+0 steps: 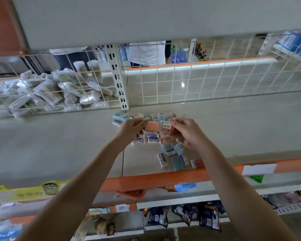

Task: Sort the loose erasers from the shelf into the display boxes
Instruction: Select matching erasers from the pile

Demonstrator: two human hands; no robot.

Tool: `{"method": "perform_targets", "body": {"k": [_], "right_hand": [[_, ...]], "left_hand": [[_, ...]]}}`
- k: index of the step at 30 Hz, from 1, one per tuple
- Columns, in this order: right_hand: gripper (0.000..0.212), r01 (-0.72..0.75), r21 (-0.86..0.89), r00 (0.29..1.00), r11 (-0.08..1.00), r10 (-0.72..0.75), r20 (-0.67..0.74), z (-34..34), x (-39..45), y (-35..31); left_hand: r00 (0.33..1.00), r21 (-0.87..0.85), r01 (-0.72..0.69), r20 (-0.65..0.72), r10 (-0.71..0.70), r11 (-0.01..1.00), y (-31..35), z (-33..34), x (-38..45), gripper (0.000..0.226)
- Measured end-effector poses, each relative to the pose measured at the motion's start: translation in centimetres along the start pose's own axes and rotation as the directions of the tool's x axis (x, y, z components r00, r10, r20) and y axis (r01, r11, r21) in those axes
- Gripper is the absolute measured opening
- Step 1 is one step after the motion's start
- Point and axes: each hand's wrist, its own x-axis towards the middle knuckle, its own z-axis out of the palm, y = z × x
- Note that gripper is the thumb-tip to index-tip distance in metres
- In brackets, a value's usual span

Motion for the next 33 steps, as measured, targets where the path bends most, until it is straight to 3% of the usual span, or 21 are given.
{"method": "perform_targets", "body": {"k": [8, 19, 26, 33], "right_hand": [[0.019, 0.091, -0.011, 0.971, 0.996, -0.087, 0.222, 8.8, 0.4, -3.9], [0.021, 0.181, 0.034, 0.835, 0.983, -0.172, 0.523, 32.2, -6.4, -7.9], [0.023, 0.198, 0.089, 0.77, 0.976, -0.211, 0.602, 48.8, -11.5, -10.9], [0.021, 0.193, 0.09, 0.695, 0.977, -0.201, 0.691, 61.9, -12.4, -13.2]], "left_hand": [[0.966, 0.015, 0.005, -0.258, -0.001, 1.0, -2.5, -8.3, -4.9, 0.026], [0.826, 0.079, 0.126, -0.561, -0.06, 0.989, -8.8, -27.0, -22.1, 0.035], [0.756, 0.072, 0.177, -0.648, -0.089, 0.982, -12.8, -39.6, -32.6, 0.029], [0.683, 0.048, 0.21, -0.722, -0.112, 0.976, -17.5, -49.5, -37.3, 0.033]]}}
